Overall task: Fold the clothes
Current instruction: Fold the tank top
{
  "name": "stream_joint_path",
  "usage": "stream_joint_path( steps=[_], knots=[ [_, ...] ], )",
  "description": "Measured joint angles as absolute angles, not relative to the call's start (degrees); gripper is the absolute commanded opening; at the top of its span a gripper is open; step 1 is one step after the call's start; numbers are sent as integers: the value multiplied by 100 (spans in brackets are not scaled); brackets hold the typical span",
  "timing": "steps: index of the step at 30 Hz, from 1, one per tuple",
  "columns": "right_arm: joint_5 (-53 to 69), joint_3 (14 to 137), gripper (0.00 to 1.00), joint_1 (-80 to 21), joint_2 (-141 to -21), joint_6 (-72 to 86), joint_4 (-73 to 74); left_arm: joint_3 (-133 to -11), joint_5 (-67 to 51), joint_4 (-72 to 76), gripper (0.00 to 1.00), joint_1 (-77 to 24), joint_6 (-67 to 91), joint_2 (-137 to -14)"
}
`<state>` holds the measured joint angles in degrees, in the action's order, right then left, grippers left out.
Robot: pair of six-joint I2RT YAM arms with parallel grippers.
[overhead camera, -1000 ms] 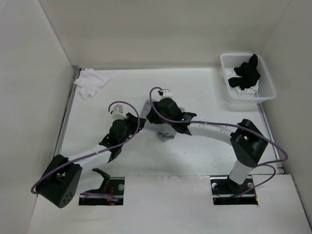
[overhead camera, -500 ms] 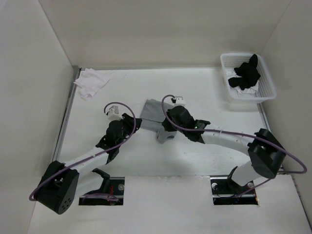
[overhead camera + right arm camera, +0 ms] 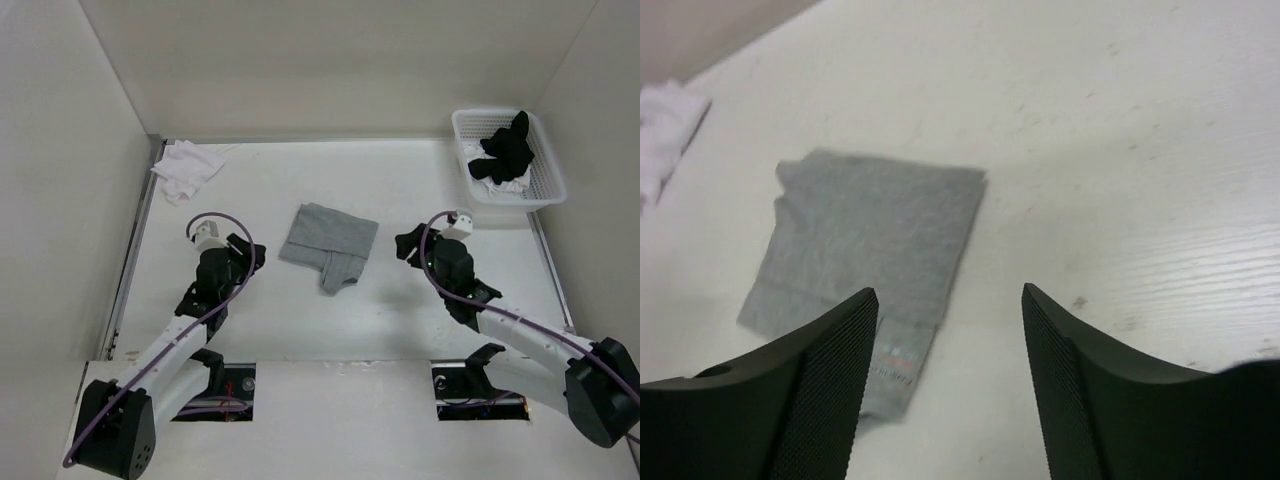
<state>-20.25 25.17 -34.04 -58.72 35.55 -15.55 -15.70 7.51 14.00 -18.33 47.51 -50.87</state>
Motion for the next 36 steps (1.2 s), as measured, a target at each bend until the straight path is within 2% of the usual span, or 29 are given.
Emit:
stream_joint_path(
  steps=[6, 10, 22, 36],
  knots=[
    [-2080, 1636, 72, -2746, -5664, 3706, -2261, -1568, 770, 613, 50, -1024, 4635, -4646],
    [-2075, 1562, 74, -2620, -5568, 3826, -2276, -1568, 779, 311, 50, -751, 4617, -4659],
    [-2040, 1562, 74, -2620, -5524, 3927, -2462, -1610, 746, 252, 50, -1212, 4591, -5059],
    [-2029, 1562, 74, -2589, -5527, 3931, -2469, -1743, 749, 480, 50, -1295, 4556, -5537]
  ],
)
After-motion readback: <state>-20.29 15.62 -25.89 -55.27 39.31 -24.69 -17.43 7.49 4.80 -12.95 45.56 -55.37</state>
